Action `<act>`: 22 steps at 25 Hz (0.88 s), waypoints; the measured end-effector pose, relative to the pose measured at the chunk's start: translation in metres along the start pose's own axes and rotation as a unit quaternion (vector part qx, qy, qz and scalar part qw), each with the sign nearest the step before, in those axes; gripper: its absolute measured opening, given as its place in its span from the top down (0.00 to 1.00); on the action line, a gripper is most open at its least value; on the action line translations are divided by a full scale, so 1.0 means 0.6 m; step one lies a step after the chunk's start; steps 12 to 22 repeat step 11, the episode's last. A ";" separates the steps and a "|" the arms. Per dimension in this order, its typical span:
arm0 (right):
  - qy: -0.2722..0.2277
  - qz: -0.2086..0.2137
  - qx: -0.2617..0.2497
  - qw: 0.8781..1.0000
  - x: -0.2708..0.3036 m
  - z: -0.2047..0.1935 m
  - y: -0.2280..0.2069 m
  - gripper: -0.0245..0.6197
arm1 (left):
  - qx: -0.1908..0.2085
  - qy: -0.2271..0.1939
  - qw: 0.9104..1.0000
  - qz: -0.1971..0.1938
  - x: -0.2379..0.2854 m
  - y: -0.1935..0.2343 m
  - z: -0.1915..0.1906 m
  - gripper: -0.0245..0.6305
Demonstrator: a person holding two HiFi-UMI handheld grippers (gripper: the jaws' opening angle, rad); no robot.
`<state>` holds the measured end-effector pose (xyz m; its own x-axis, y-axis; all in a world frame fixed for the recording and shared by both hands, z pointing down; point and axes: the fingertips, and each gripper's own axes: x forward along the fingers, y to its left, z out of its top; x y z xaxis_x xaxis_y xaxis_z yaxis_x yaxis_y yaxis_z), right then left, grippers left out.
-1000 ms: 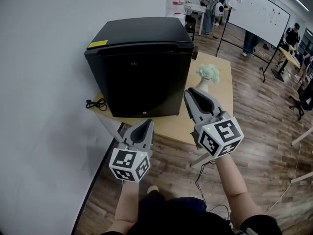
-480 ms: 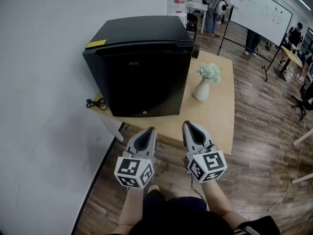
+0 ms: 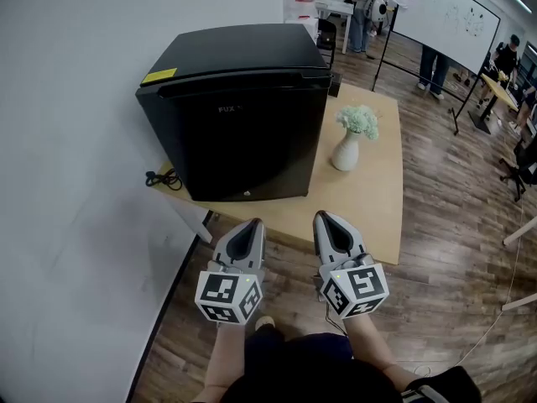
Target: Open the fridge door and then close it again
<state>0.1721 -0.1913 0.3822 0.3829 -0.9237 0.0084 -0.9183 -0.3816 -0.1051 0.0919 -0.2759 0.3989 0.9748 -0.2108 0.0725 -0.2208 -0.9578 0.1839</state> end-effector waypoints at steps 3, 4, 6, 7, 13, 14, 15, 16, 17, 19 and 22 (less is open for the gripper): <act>0.003 0.000 0.001 1.000 0.005 -0.005 0.001 0.98 | 0.000 0.002 1.000 0.000 0.004 0.004 -0.002 0.95; 0.003 0.000 0.002 1.000 0.007 -0.006 0.002 0.98 | 0.000 0.002 1.000 0.000 0.004 0.006 -0.001 0.95; 0.003 -0.001 0.003 1.000 0.010 -0.007 0.004 0.98 | 0.000 0.002 1.000 0.001 0.004 0.010 0.001 0.95; 0.004 -0.001 0.002 1.000 0.011 -0.008 0.005 0.98 | 0.000 0.002 1.000 0.002 0.003 0.012 0.001 0.95; 0.006 0.000 -0.001 1.000 0.015 -0.013 0.009 0.98 | -0.001 0.003 1.000 0.003 0.002 0.019 -0.001 0.95; 0.006 0.000 -0.001 1.000 0.015 -0.013 0.009 0.98 | -0.001 0.003 1.000 0.003 0.002 0.019 -0.001 0.95; 0.006 0.000 -0.001 1.000 0.015 -0.013 0.009 0.98 | -0.001 0.003 1.000 0.003 0.002 0.019 -0.001 0.95; 0.006 0.000 -0.001 1.000 0.015 -0.013 0.009 0.98 | -0.001 0.003 1.000 0.003 0.002 0.019 -0.001 0.95; 0.006 0.000 -0.001 1.000 0.015 -0.013 0.009 0.98 | -0.001 0.003 1.000 0.003 0.002 0.019 -0.001 0.95; 0.006 0.000 -0.001 1.000 0.015 -0.013 0.009 0.98 | -0.001 0.003 1.000 0.003 0.002 0.019 -0.001 0.95; 0.006 0.000 -0.001 1.000 0.015 -0.013 0.009 0.98 | -0.001 0.003 1.000 0.003 0.002 0.019 -0.001 0.95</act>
